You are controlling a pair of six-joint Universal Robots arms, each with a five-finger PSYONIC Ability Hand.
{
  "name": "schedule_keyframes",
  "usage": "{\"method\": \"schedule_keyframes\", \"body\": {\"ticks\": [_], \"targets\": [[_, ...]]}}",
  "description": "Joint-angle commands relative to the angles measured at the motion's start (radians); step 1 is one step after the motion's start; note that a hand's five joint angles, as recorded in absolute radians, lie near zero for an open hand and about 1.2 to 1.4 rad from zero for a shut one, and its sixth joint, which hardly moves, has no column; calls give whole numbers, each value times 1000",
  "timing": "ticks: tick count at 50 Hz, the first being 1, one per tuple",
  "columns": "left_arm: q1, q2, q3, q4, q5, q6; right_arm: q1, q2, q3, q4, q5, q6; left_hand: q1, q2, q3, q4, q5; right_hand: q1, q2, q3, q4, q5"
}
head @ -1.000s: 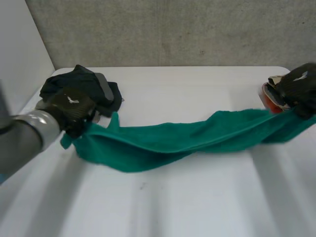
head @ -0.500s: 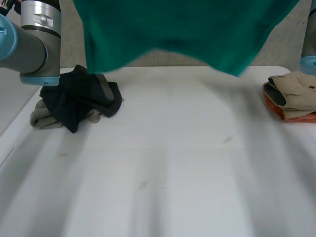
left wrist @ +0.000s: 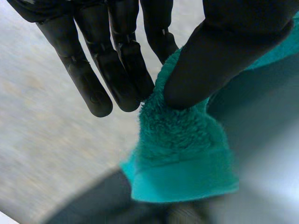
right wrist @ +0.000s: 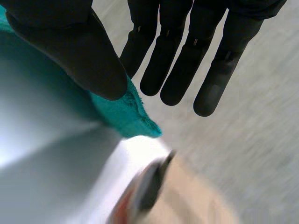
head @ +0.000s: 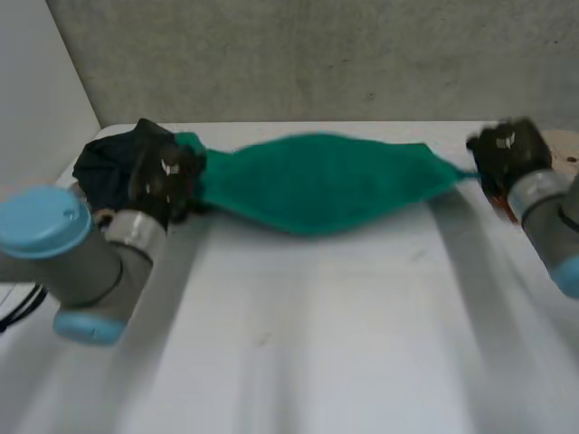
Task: Fold the laundry.
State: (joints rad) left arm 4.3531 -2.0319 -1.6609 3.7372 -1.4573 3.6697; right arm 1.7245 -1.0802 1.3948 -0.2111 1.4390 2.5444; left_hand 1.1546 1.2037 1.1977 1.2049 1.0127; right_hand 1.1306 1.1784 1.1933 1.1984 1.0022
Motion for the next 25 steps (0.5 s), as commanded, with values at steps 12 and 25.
{"method": "schedule_keyframes", "body": {"ticks": [12,25], "targets": [[-23,413,-252,-1068,38,93,-198,-422,457,661,1,-628,242,193,199,191,209,266,218,203,198,220],[-38,216,-65,-739,-32,96,-108,-249,321,330,0,-439,242,193,199,191,209,266,218,203,198,220]]}}
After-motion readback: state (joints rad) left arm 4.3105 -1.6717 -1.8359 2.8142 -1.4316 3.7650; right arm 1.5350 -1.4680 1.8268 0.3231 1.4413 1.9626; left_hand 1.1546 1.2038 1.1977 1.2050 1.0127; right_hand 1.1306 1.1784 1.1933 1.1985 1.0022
